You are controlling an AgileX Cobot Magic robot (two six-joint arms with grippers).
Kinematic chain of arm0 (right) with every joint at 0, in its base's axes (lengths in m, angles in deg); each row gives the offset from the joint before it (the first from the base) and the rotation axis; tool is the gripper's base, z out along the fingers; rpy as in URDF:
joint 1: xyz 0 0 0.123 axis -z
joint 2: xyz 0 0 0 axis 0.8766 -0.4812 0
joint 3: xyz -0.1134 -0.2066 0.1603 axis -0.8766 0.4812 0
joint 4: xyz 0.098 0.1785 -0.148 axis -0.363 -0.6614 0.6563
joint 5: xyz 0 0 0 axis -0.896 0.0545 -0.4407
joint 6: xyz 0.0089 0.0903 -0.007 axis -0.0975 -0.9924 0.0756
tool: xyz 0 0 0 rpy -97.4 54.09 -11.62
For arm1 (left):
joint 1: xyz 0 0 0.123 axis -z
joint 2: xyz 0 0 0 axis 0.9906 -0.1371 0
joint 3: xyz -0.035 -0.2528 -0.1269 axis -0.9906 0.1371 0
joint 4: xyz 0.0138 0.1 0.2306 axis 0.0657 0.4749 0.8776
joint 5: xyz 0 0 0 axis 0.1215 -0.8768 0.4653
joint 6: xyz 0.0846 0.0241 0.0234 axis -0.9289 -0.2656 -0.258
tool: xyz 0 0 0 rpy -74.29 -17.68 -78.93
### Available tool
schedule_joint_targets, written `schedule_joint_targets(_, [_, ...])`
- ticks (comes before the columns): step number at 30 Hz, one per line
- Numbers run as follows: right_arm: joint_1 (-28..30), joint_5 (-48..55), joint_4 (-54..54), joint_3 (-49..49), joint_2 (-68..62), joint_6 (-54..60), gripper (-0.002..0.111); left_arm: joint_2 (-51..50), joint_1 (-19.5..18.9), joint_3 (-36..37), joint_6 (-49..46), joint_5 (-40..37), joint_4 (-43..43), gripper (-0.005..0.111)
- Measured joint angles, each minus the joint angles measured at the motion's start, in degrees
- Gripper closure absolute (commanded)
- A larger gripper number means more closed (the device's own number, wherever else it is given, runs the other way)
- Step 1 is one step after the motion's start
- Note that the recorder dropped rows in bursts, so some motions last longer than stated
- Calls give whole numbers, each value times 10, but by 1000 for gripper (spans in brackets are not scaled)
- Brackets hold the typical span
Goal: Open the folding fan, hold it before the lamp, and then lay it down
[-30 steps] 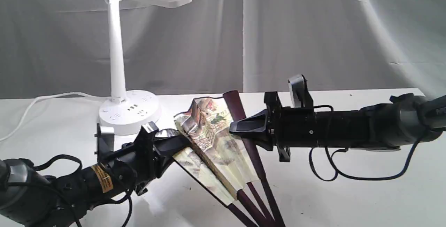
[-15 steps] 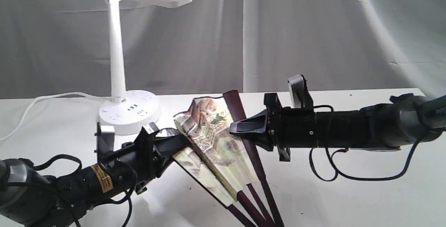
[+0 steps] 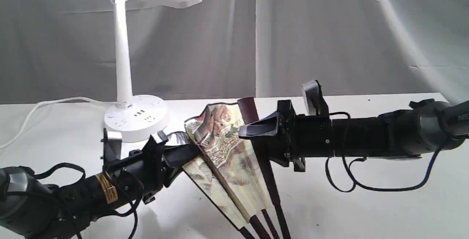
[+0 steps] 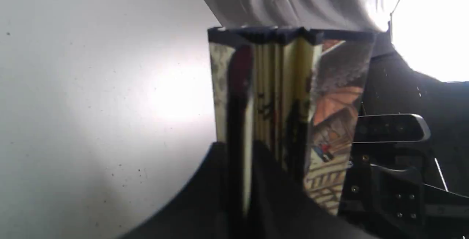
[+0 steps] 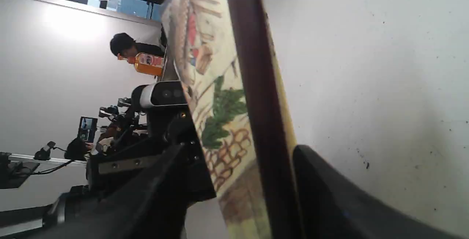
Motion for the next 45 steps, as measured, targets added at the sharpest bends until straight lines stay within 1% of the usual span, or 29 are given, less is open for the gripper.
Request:
schedule_joint_targets(9, [0,0,-1,-15,0,46,64,0,0,0,-4,9,20,107])
schedule_joint_targets(15, [0,0,-1,-17,0,53,70,0,0,0,-4,9,38,107])
schedule_joint_targets(21, [0,0,0,-17,0,69,79,0,0,0,-4,12,44,107])
schedule_joint_targets(24, [0,0,4,-17,0,71,89,0,0,-3,-4,13,50,107])
schedule_joint_targets(27, [0,0,8,-17,0,78,102,0,0,-14,1,13,64,107])
schedule_joint_targets(28, [0,0,10,-17,0,82,108,0,0,-17,7,13,71,107])
schedule_joint_targets(33, [0,7,17,-17,0,102,108,0,0,-28,22,13,91,107])
schedule_joint_targets(45, [6,9,16,-17,0,98,108,0,0,-30,23,11,92,107])
